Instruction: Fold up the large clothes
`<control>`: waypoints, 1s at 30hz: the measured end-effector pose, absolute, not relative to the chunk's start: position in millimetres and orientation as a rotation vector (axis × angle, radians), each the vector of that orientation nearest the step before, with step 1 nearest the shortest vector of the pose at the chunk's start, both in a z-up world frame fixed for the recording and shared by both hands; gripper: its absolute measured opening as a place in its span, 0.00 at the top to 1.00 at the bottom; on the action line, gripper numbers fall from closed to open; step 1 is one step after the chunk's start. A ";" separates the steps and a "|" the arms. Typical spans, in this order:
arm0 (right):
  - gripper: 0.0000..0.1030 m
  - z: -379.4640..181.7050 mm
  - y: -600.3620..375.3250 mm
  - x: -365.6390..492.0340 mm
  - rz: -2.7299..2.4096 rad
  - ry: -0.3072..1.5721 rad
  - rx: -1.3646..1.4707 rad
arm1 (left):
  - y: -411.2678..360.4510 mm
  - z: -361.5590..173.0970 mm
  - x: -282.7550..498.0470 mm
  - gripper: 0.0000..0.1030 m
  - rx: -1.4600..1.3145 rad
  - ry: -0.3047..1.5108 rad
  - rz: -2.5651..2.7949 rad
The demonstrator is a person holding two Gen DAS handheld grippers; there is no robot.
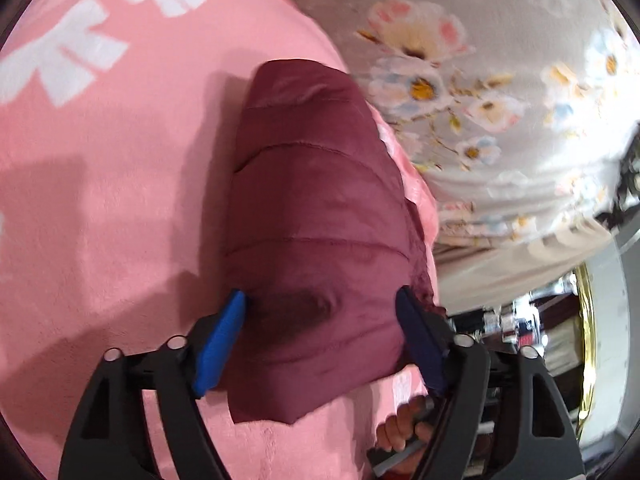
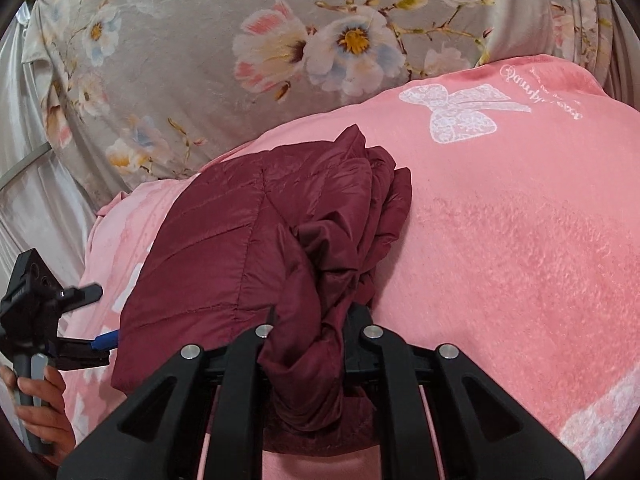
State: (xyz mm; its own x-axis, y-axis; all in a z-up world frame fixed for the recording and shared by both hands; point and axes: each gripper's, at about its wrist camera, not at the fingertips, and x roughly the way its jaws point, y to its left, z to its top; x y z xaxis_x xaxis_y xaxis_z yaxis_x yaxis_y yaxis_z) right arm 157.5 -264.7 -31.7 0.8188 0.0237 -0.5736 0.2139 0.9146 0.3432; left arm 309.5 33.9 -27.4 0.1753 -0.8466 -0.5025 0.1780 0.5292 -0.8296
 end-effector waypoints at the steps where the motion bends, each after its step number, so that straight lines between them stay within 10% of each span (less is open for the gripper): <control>1: 0.90 -32.8 -265.4 156.5 -0.103 0.609 0.416 | 30.1 -32.6 311.5 0.27 -0.692 1.194 -0.801; 7: 0.90 -37.6 -269.3 161.3 -0.089 0.634 0.436 | -7.5 -51.1 326.8 0.29 -0.707 1.245 -0.881; 11: 0.90 -19.6 -253.9 184.8 -0.103 0.612 0.291 | -13.9 -22.9 338.8 0.65 -0.651 1.119 -0.921; 15: 0.91 23.6 -230.8 216.8 -0.094 0.478 0.149 | -6.3 31.1 357.6 0.69 -0.582 0.950 -0.924; 24: 0.89 -5.9 -216.8 307.8 0.065 0.591 0.238 | 9.2 52.2 379.5 0.67 -0.197 0.725 -0.707; 30: 0.52 -49.1 -239.3 296.0 0.037 0.709 0.400 | 33.0 -20.3 391.6 0.32 -0.175 0.892 -0.482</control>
